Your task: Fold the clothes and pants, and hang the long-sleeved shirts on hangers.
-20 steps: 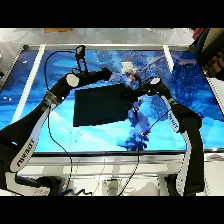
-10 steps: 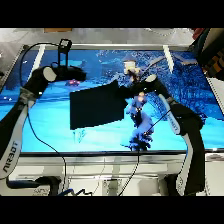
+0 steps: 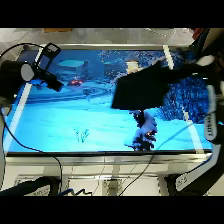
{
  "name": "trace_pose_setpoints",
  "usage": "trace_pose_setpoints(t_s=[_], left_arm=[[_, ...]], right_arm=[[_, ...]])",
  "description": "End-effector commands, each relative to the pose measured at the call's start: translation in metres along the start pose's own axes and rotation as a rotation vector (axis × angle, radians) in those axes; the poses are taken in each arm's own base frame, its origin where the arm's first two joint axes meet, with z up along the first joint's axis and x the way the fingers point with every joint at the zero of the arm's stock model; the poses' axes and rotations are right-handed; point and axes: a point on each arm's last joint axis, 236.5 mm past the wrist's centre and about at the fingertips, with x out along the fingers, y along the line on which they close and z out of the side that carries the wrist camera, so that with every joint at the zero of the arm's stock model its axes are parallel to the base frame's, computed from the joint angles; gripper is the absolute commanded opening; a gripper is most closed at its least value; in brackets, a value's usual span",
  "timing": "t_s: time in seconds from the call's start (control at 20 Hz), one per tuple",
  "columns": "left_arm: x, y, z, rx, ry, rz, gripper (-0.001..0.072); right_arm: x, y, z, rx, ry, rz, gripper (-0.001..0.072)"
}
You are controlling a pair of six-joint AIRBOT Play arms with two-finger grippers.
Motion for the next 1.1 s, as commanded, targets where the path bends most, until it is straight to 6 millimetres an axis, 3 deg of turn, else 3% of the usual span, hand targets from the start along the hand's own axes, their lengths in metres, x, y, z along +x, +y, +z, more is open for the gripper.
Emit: trace_pose_setpoints(t_s=[0.0, 0.15, 0.4, 0.6, 0.75, 0.8, 0.85, 0.9, 0.95, 1.05], left_arm=[[-0.023, -0.012, -0.031, -0.015, 0.109, -0.05, 0.0041], [-0.032, -0.02, -0.049, -0.016, 0.181, -0.083, 0.0041], [-0.034, -0.027, -0.055, -0.022, 0.208, -0.112, 0.0041], [-0.035, -0.043, -0.047, -0.039, 0.177, -0.177, 0.0041], [-0.035, -0.048, -0.044, -0.045, 0.165, -0.202, 0.0041], [-0.035, -0.048, -0.044, -0.045, 0.166, -0.202, 0.0041], [-0.035, -0.048, -0.044, -0.045, 0.166, -0.202, 0.0041], [-0.035, -0.048, -0.044, -0.045, 0.166, -0.202, 0.0041], [-0.035, -0.048, -0.044, -0.045, 0.166, -0.202, 0.0041], [-0.035, -0.048, -0.044, -0.045, 0.166, -0.202, 0.0041]], right_arm=[[-0.109, -0.098, -0.011, 0.265, -0.094, -0.261, 0.0037], [-0.187, -0.159, -0.051, 0.552, -0.143, -0.381, 0.0037], [-0.288, -0.221, -0.162, 0.949, -0.084, -0.604, 0.0037], [-0.348, -0.243, -0.213, 1.099, -0.132, -0.788, 0.0037], [-0.36, -0.248, -0.226, 1.134, -0.142, -0.822, 0.0038], [-0.361, -0.249, -0.227, 1.135, -0.142, -0.824, 0.0086], [-0.361, -0.249, -0.227, 1.135, -0.142, -0.824, 0.0275], [-0.36, -0.249, -0.226, 1.134, -0.142, -0.824, 0.0539], [-0.36, -0.248, -0.226, 1.129, -0.14, -0.822, 0.0711], [-0.36, -0.248, -0.226, 1.126, -0.138, -0.823, 0.0683]])
